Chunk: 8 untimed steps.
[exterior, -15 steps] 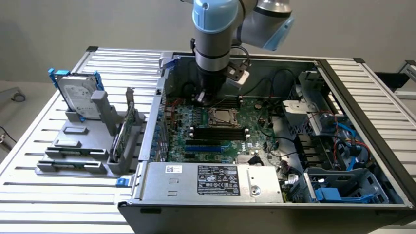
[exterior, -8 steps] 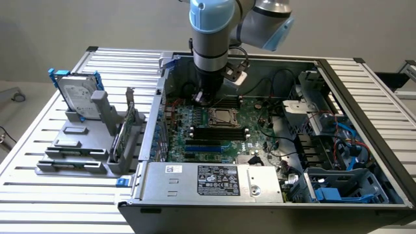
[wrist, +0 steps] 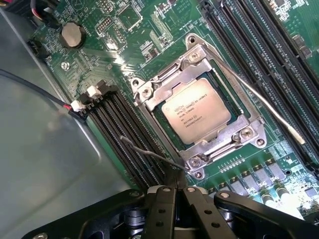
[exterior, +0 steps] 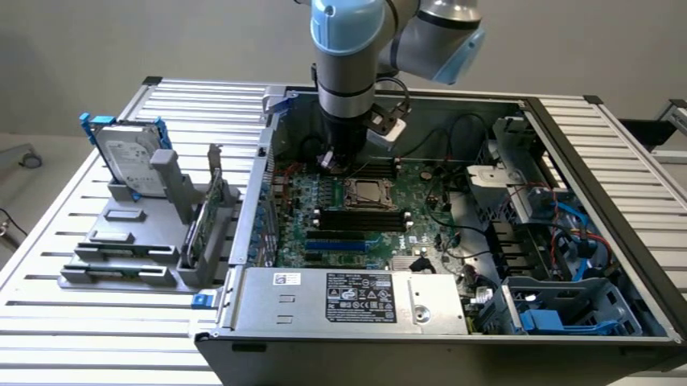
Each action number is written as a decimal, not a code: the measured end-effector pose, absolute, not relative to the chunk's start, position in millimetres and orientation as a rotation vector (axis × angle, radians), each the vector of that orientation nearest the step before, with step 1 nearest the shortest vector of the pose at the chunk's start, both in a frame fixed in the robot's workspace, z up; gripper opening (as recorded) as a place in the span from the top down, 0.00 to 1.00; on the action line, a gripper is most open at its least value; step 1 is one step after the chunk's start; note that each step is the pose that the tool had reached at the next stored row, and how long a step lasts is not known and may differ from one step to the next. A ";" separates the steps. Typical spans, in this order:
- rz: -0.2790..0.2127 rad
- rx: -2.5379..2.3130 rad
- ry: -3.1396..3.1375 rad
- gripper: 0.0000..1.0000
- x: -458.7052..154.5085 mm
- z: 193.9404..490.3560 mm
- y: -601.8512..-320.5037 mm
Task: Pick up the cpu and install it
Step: 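Install the first cpu locking lever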
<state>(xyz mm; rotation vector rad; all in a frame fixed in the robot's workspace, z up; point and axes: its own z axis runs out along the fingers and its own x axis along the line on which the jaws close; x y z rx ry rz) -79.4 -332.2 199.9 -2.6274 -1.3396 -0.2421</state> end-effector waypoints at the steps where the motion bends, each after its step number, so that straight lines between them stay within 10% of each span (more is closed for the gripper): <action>1: -0.242 -2.629 -1.338 0.89 -79.3 199.9 -331.7; 8: -0.243 -2.636 -1.327 0.89 -83.0 200.6 -329.8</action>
